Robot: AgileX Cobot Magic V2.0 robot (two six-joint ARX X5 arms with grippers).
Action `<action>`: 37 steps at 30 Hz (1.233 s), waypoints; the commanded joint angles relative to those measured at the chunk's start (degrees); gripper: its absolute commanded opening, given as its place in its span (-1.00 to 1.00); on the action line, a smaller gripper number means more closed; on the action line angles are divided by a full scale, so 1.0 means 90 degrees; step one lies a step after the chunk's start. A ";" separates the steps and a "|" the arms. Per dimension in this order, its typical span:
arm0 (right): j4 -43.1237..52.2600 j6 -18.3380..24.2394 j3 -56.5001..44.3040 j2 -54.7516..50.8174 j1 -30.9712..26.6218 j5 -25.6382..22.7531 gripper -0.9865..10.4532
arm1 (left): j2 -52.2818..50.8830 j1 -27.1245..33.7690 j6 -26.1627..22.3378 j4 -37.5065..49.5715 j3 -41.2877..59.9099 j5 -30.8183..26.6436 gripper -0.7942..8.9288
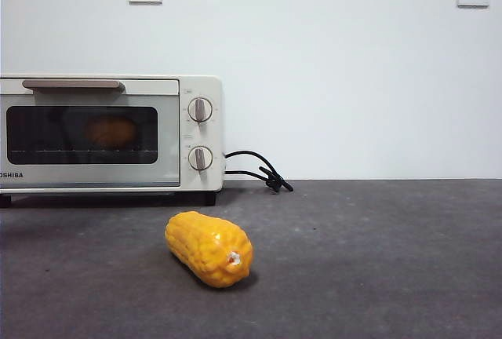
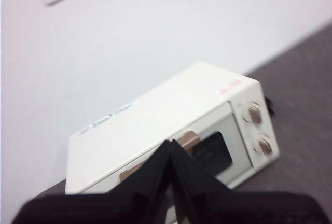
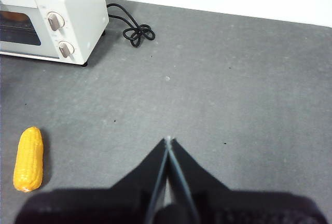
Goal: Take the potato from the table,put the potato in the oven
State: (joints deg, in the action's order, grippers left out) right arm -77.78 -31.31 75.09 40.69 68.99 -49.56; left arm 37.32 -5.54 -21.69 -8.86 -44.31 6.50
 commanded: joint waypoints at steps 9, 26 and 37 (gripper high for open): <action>-0.0148 -0.0068 -0.0041 -0.0010 -0.0007 -0.0034 -0.82 | -0.1022 0.0678 0.2926 0.2208 0.2788 -0.0073 -0.84; -0.0148 -0.0068 -0.0041 -0.0010 -0.0007 -0.0039 -0.82 | -0.4002 0.0695 0.3201 0.1338 0.4877 -0.0719 -0.84; -0.0151 -0.0068 -0.0041 -0.0007 -0.0007 -0.0039 -0.82 | -0.4121 0.0695 0.2363 -0.0107 0.4877 -0.0891 -0.84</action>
State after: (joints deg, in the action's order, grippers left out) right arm -77.78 -31.31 75.07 40.69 68.97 -49.58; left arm 0.36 0.60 2.81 -10.66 -0.99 -1.23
